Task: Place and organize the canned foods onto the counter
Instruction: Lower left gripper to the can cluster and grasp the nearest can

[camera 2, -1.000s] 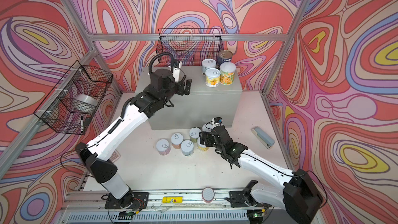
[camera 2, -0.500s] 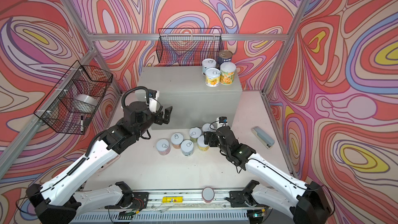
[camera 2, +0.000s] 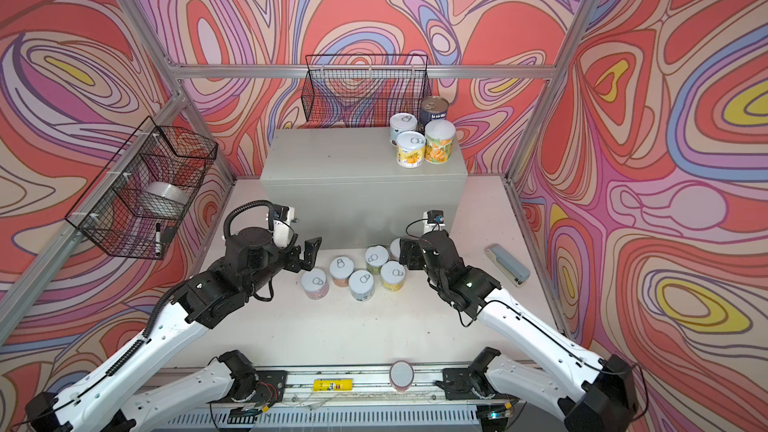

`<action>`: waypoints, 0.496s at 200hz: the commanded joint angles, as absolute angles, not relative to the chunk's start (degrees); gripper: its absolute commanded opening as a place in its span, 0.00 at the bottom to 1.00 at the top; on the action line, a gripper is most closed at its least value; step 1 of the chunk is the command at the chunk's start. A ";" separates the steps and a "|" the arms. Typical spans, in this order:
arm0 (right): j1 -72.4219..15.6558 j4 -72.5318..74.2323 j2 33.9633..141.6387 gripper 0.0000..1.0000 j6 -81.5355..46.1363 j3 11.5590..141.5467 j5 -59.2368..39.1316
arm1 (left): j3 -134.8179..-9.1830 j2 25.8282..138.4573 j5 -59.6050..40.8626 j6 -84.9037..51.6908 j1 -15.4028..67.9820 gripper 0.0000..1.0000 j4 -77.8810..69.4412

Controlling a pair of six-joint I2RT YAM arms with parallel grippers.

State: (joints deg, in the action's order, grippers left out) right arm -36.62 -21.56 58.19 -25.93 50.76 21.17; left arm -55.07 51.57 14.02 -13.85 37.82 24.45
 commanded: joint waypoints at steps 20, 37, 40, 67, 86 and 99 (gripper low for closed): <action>-30.58 -26.96 57.63 0.91 -20.55 63.21 33.10 | -55.61 52.12 14.39 -13.63 37.79 0.98 22.53; -25.07 -27.79 60.05 0.91 -19.45 67.74 31.79 | -56.45 53.69 14.11 -12.49 37.72 0.99 20.95; -23.84 -27.63 60.44 0.92 -19.43 68.29 30.90 | -56.63 54.03 14.04 -12.34 37.66 0.98 20.59; -15.92 -23.90 62.35 0.92 -20.55 70.40 22.39 | -58.54 56.96 11.44 -12.00 37.45 0.98 18.41; -15.47 -21.28 61.31 0.91 -19.20 69.59 17.36 | -59.11 58.95 8.51 -12.01 37.44 0.96 18.49; -15.47 -21.28 60.57 0.91 -18.40 68.67 14.74 | -58.14 60.04 6.53 -12.22 37.44 0.96 18.08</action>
State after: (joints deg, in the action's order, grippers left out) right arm -15.59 -23.49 61.82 -20.53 69.69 22.68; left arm -57.34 58.61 10.81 -12.60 37.78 20.18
